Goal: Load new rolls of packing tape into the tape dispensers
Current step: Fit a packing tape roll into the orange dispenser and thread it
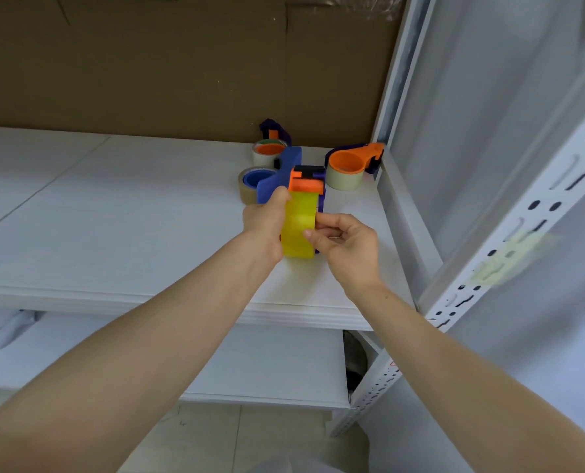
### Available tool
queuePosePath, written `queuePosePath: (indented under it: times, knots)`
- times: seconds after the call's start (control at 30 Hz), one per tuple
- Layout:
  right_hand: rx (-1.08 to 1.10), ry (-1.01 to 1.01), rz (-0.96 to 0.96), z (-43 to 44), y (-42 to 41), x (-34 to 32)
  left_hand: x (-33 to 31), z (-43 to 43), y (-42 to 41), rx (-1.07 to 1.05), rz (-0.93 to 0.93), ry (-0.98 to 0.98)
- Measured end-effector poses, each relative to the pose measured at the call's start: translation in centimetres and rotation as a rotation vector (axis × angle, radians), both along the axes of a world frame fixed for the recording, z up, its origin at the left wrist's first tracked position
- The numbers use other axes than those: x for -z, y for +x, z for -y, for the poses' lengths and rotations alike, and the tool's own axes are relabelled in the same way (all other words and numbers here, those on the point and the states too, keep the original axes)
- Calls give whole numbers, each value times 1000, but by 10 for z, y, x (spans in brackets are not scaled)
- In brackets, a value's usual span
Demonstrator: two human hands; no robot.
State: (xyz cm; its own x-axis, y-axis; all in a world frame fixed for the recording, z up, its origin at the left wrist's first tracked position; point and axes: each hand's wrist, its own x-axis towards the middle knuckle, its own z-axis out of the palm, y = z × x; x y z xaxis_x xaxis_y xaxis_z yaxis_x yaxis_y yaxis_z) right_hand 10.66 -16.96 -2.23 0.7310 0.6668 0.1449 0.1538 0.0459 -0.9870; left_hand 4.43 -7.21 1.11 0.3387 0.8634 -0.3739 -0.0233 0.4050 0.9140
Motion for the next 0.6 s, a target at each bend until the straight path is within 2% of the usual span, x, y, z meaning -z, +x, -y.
queuePosePath:
  times: [0.3,0.6]
  knots:
    - [-96,-2,-112,-1,4,-6,9,4,-11,132,133,52]
    - [-61,-27,-12,-10,3,2,10,6,-16,162,184,79]
